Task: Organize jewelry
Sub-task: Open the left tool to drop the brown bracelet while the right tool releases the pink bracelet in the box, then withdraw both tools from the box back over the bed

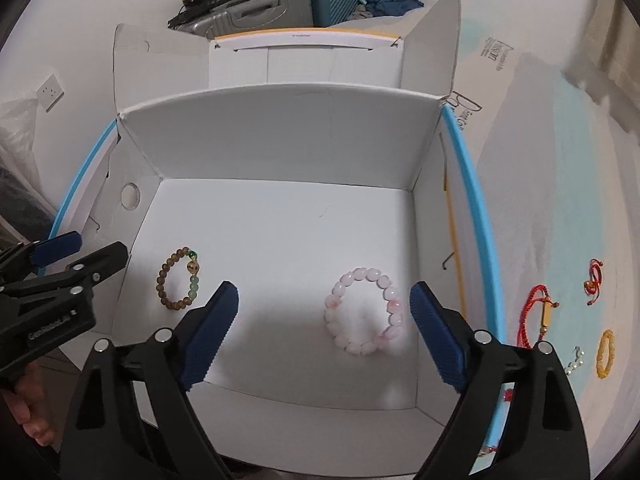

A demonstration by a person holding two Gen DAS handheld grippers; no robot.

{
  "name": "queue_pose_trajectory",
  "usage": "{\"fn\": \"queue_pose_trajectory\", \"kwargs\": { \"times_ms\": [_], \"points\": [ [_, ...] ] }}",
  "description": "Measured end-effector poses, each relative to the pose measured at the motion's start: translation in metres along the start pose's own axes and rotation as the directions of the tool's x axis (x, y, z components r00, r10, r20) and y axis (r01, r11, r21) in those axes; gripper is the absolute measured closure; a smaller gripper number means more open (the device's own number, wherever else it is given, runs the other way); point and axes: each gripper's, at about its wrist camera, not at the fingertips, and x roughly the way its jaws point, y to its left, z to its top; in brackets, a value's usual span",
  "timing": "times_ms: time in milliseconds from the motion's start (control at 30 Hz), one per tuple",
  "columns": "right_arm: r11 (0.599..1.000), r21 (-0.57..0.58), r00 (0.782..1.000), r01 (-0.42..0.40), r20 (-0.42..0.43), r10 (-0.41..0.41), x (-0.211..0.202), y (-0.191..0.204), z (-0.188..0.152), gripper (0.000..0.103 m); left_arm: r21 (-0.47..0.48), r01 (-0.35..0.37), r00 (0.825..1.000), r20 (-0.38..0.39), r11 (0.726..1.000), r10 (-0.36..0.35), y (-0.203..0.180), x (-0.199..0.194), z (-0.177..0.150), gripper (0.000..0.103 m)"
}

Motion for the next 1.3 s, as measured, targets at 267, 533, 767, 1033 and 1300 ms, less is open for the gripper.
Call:
{"fn": "queue_pose_trajectory", "kwargs": {
  "times_ms": [267, 533, 767, 1033, 1300],
  "points": [
    [0.999, 0.032, 0.999, 0.01, 0.044, -0.012, -0.018, -0.012, -0.002, 0.011, 0.008, -0.017, 0.999, 0.051, 1.0, 0.017, -0.008, -0.017, 0.001, 0.009],
    [0.999, 0.05, 0.997, 0.021, 0.069, -0.024, -0.031, -0.018, -0.006, 0.008, 0.011, -0.028, 0.997, 0.074, 1.0, 0.028, -0.012, -0.026, 0.001, 0.006],
    [0.997, 0.065, 0.995, 0.032, 0.089, -0.038, -0.045, -0.027, -0.01, 0.008, 0.024, -0.022, 0.995, 0.094, 0.999, 0.019, -0.022, -0.039, 0.0, 0.006],
    [0.994, 0.097, 0.994, 0.055, 0.092, -0.064, -0.058, -0.046, -0.02, 0.008, 0.07, 0.0, 0.992, 0.123, 0.998, -0.009, -0.049, -0.05, -0.005, 0.006],
    [0.983, 0.154, 0.988, 0.1, 0.104, -0.117, -0.074, -0.083, -0.033, 0.008, 0.124, 0.052, 0.989, 0.133, 0.991, -0.068, -0.093, -0.055, -0.006, 0.006]
  ]
}}
